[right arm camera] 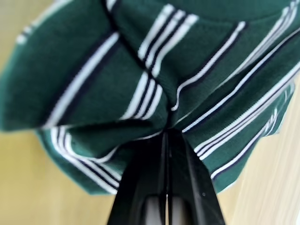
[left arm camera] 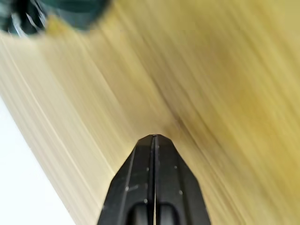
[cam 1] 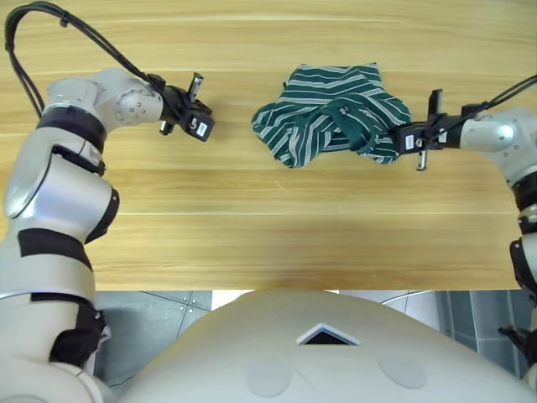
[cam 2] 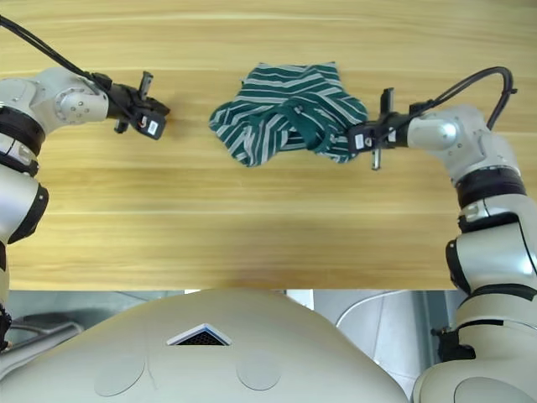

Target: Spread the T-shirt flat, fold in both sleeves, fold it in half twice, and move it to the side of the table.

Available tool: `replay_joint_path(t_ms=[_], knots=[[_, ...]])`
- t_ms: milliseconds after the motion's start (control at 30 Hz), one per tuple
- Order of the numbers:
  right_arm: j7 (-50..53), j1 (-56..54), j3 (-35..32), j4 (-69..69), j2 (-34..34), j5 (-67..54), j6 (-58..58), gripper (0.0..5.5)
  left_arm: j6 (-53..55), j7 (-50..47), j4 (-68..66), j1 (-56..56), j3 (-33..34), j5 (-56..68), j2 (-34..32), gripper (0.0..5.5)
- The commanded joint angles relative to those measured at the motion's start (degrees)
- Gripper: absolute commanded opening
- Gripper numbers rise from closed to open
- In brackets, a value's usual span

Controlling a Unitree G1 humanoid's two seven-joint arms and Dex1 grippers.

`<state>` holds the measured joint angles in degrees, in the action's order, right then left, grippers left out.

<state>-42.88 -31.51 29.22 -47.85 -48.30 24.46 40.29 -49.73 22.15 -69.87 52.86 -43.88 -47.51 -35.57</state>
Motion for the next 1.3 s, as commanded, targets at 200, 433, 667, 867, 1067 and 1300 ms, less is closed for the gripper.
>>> replay_joint_path(t_ms=[200, 433, 667, 867, 1067, 1300], knots=[[-13.0, 9.3, -2.8, 12.7, -3.8, -9.7, -1.7, 0.03, 0.7, -3.1, -1.2, -0.8, 2.4, 1.5, -1.2, 0.0], [-12.5, 10.1, -2.9, 13.7, -1.9, -7.8, -3.3, 0.03, -9.8, 16.0, 9.0, -2.2, 14.2, 26.3, 1.9, 0.0], [-12.9, 10.2, -2.8, 14.8, -1.0, -7.3, -3.7, 0.03, -5.4, 27.8, 22.2, -8.1, 14.6, 37.0, 5.4, 0.0], [-13.3, 11.0, -2.5, 17.9, -0.4, -7.6, -3.9, 0.03, -3.9, 22.8, 16.3, -8.2, 10.9, 25.5, 9.1, 0.0], [-13.5, 12.3, -2.5, 20.8, -0.4, -8.0, -4.9, 0.03, -2.2, 12.1, 7.8, -5.5, 7.4, 13.9, 11.5, 0.0], [-13.8, 13.7, -2.4, 23.2, -0.5, -8.3, -5.6, 0.03, -0.2, 2.9, 1.8, -3.8, 3.7, 6.0, 13.0, 0.0]])
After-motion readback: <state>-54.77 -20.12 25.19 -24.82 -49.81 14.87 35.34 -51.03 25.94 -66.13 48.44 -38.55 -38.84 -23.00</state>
